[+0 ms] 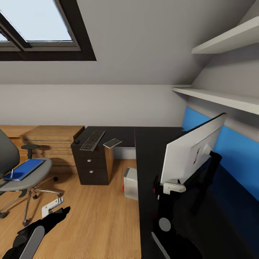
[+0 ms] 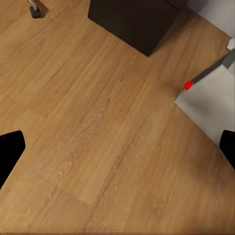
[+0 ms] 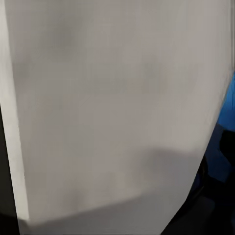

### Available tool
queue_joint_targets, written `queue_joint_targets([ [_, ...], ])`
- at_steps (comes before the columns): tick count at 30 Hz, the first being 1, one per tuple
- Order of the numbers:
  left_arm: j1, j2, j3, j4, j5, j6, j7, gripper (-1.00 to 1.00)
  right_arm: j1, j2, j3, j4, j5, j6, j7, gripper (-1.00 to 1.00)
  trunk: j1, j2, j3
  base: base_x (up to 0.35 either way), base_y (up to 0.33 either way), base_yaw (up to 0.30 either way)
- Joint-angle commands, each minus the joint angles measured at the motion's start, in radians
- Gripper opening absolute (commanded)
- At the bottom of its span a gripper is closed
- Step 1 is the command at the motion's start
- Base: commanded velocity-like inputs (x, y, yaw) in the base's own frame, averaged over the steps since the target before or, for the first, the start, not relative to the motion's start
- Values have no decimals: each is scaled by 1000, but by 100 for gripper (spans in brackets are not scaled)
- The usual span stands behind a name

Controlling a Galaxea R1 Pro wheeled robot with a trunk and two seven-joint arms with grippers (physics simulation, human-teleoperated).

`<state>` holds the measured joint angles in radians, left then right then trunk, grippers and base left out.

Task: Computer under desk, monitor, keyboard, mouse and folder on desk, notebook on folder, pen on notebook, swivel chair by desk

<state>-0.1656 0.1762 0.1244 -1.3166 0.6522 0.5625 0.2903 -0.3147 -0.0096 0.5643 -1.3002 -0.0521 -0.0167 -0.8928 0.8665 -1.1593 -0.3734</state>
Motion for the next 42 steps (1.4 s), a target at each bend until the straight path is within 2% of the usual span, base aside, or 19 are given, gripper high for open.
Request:
queue_joint_targets([
  [1,-1,0,0,-2,11,4,9,100,-1,-1,3,-1,-6,-2,-6,100,0,-1,-1,-197,-121,0],
  [15,-1,0,0,-1,8,4,8,100,-1,-1,-2,-1,-6,-2,-6,100,0,-1,-1,-264,-188,0],
  [20,-1,0,0,-1,7,4,8,100,-1,-1,-20,-1,-6,-2,-5,100,0,-1,-1,-173,-298,0],
  [42,-1,0,0,-1,8,4,8,100,-1,-3,-23,-1,-6,-2,-5,100,0,-1,-1,-150,-274,0],
])
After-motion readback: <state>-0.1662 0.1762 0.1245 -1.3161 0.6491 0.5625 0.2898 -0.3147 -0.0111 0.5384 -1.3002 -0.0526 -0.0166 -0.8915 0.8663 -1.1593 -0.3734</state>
